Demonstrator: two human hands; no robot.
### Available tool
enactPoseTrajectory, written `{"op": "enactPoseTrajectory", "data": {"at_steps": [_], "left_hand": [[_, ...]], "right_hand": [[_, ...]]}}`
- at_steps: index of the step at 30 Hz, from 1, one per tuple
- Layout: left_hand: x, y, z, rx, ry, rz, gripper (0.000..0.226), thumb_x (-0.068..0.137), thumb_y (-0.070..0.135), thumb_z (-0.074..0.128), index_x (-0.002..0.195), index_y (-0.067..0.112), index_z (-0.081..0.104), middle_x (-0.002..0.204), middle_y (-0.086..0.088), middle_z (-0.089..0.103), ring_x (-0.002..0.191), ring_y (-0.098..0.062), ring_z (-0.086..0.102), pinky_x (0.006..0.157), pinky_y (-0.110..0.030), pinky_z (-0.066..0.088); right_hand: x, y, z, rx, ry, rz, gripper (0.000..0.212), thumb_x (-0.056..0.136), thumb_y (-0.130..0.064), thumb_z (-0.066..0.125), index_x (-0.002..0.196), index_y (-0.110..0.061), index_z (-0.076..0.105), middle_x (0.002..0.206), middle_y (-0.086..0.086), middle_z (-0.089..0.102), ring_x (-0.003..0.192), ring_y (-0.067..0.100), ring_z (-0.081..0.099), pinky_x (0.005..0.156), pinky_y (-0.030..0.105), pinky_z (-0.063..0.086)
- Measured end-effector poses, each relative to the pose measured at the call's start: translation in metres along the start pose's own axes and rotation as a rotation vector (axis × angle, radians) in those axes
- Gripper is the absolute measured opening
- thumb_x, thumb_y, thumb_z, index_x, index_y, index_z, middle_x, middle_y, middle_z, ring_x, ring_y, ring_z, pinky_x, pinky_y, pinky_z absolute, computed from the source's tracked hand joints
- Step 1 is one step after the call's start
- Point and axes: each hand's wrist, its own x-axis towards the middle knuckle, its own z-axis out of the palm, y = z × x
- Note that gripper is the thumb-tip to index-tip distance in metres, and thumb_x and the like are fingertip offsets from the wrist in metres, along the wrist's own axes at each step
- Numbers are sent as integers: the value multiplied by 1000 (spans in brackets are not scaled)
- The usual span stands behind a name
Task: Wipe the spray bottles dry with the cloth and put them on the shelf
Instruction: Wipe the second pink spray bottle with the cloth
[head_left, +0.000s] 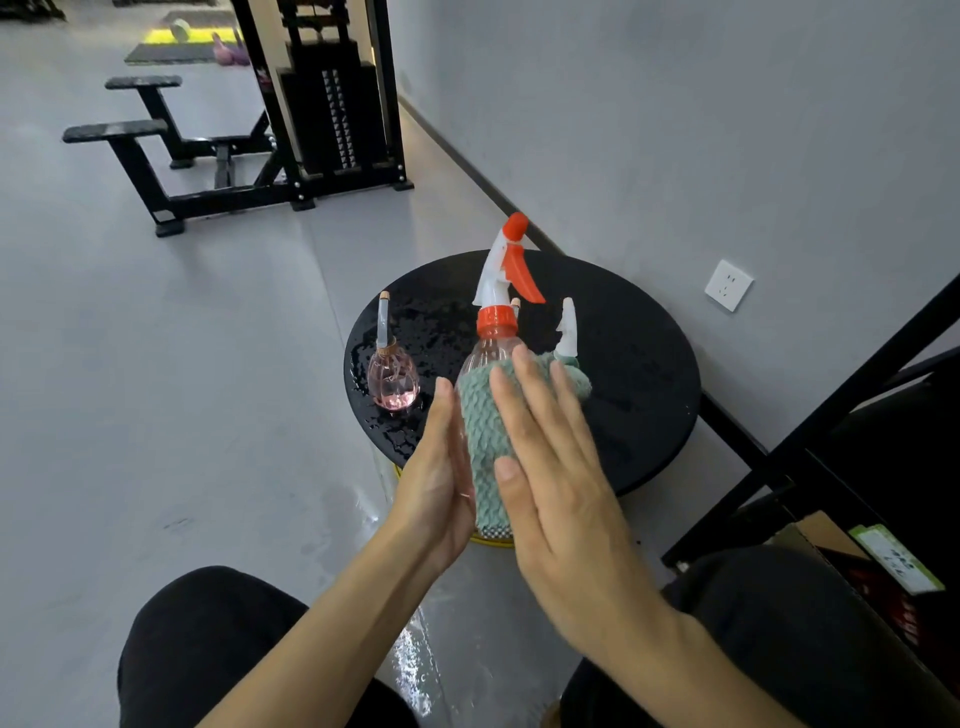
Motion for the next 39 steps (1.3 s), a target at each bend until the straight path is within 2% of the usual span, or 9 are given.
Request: {"op": "enactPoseTrajectory", "data": {"at_steps": [3,7,10,12,17,23,29,33,39], "left_hand": [[1,-4,-3,16,9,2,62,91,55,38,133,13,56,132,-13,61,126,-25,55,111,-44,36],[-3,-9,1,53,-10,-48,48,97,53,28,115,32,68,109,-2,73,90,-16,72,63,-36,57],[-2,-10,2,49,-25,-54,49,97,54,29,102,33,73,96,0,75,74,-17,73,52,-33,55],[0,-7,0,24,3,-44,48,98,53,30,111,29,69,99,0,75,81,-15,73,55,-31,57],[2,-1,-5,-49,71,-34,58,99,51,29,131,11,57,127,-14,64,119,-24,61,99,-36,50],[-4,-7,-2,-6,21,-99,47,98,53,31,110,26,68,96,-1,76,78,-16,73,53,-34,57],[-2,-3,0,-58,36,-50,50,97,52,34,121,21,65,108,-5,73,93,-17,71,68,-32,60],[-1,-1,-1,-57,60,-42,53,98,49,34,124,13,63,118,-10,70,109,-20,66,91,-31,55],[-5,-9,1,59,7,-92,47,97,56,31,120,32,64,97,1,75,78,-14,73,51,-30,55]], "right_hand": [[-1,2,1,10,-4,9,53,102,-28,22,154,-25,14,162,-16,2,149,8,-6,122,31,7],[27,10,-8,105,22,105,51,102,-32,24,153,-27,20,160,-19,7,147,0,-4,117,12,0],[35,10,-10,100,21,111,52,102,-33,25,153,-28,19,160,-20,9,147,-2,-4,116,12,1],[26,6,-7,66,5,73,52,103,-34,24,154,-28,15,161,-19,5,147,1,-6,120,19,2],[-5,1,4,4,-27,9,59,100,-39,28,154,-26,8,162,-15,-3,149,9,-10,120,24,-1],[30,10,-7,188,-11,141,53,100,-34,26,153,-32,17,161,-21,-1,146,-2,-10,116,12,-3],[13,3,1,33,1,89,55,101,-40,17,154,-30,9,161,-21,-2,147,2,-10,121,31,7],[-4,-2,7,10,-20,76,55,101,-37,17,154,-31,2,159,-24,-7,147,2,-12,118,18,0],[28,9,-5,79,1,133,54,102,-38,21,154,-29,13,160,-22,2,146,-3,-9,119,16,0]]}}
